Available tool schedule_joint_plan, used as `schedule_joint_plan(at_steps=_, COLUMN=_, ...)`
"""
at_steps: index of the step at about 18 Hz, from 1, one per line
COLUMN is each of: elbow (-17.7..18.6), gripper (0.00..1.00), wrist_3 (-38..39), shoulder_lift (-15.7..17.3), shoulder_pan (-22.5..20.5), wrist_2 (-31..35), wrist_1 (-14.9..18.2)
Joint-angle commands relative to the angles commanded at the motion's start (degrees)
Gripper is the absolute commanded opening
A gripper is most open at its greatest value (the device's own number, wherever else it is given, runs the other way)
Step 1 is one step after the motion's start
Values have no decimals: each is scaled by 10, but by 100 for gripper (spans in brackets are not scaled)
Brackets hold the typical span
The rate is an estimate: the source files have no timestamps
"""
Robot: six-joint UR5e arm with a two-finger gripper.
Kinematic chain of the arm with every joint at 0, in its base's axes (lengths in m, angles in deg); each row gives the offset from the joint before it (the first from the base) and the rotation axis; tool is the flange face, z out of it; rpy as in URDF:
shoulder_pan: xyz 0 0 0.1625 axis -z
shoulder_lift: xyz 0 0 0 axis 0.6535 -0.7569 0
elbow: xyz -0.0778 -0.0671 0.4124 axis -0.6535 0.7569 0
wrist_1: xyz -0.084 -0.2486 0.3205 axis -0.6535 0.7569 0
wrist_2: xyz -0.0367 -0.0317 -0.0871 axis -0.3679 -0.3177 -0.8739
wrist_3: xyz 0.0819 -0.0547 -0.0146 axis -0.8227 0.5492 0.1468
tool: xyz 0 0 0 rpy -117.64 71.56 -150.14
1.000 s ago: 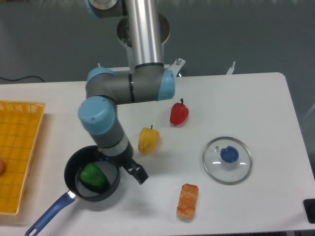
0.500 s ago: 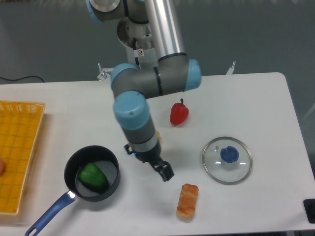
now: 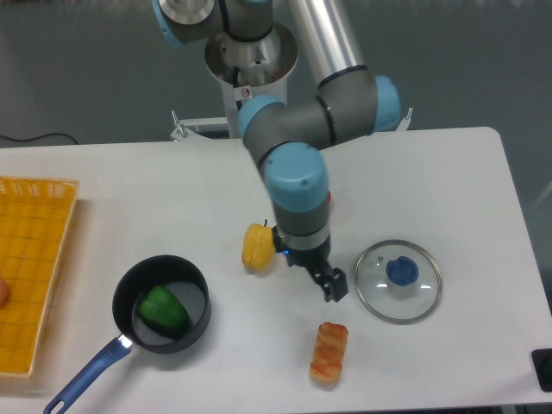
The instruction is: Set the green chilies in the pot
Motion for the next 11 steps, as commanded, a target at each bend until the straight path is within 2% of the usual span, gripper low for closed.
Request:
schedule_joint_plan(at_steps=7, elbow=0, gripper=100, wrist_3=-79, shoulder_lift=2, shoulder_pan=-41, wrist_2=-11, wrist_1=21)
schedule_joint_plan(at_steps=11, elbow=0, gripper=100, wrist_3=-87, shoulder_lift=2, shoulder_pan=-51, wrist_2=-14, wrist_1=22)
